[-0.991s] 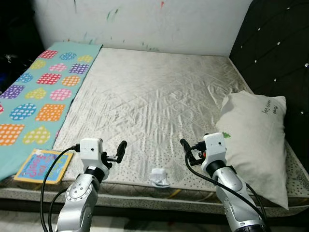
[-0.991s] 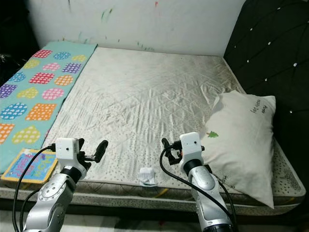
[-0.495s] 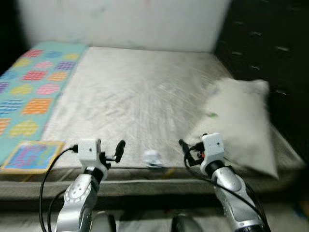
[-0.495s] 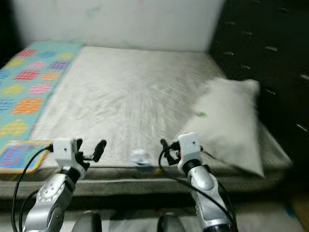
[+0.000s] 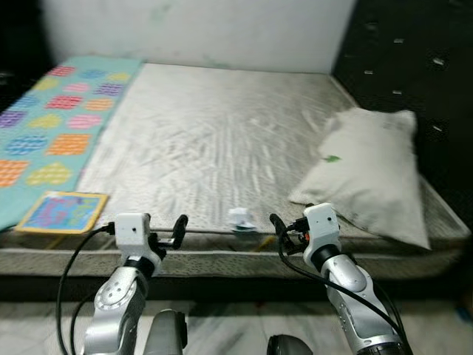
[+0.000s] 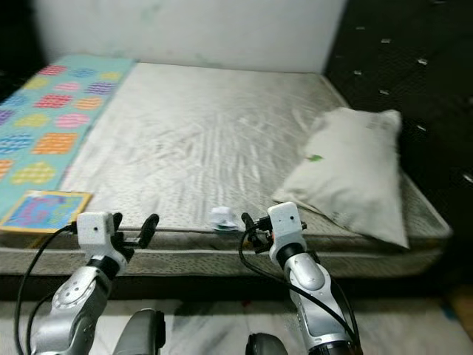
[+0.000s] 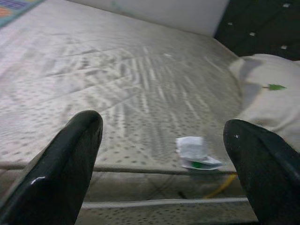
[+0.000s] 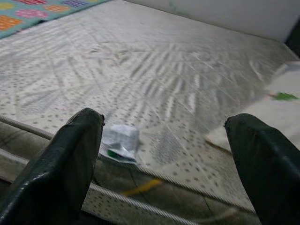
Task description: Clean up the room
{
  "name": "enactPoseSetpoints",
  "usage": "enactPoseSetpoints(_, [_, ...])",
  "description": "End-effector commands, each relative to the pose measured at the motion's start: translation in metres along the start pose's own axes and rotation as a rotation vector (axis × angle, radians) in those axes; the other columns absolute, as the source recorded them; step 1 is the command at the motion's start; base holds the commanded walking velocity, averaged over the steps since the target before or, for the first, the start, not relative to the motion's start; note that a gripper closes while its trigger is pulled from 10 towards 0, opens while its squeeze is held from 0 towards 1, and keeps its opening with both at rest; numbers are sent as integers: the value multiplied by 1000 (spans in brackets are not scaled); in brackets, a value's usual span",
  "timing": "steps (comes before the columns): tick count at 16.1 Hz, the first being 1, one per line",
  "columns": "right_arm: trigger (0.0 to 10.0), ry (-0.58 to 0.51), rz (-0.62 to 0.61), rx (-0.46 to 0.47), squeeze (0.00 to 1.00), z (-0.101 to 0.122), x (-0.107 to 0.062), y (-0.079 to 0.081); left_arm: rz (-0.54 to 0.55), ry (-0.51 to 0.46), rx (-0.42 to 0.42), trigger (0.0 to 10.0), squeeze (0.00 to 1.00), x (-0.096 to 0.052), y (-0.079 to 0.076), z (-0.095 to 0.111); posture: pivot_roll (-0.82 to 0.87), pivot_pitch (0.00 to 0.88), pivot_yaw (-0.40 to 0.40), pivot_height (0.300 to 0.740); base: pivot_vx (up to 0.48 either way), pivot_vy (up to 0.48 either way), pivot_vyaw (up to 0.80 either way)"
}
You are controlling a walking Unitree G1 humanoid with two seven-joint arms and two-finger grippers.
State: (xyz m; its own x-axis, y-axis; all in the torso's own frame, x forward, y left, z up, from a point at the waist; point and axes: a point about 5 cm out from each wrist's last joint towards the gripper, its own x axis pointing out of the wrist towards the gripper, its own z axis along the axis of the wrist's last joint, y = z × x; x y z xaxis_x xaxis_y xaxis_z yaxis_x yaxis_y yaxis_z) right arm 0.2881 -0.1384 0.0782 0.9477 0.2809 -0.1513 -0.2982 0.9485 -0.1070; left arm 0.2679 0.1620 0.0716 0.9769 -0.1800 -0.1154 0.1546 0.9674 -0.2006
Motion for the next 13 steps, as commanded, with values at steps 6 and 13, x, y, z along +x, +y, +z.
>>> enactPoseSetpoints(6, [10000,-4,-2,-12,0,3,2,-1,-19,-25,14,10000,0,4,-3,7,-121,15,-61,642,0,0,279])
enactPoseSetpoints(13, [10000,0,-2,-7,0,2,2,-1,-25,-20,17,10000,0,4,-4,6,-121,14,-57,642,250,0,0])
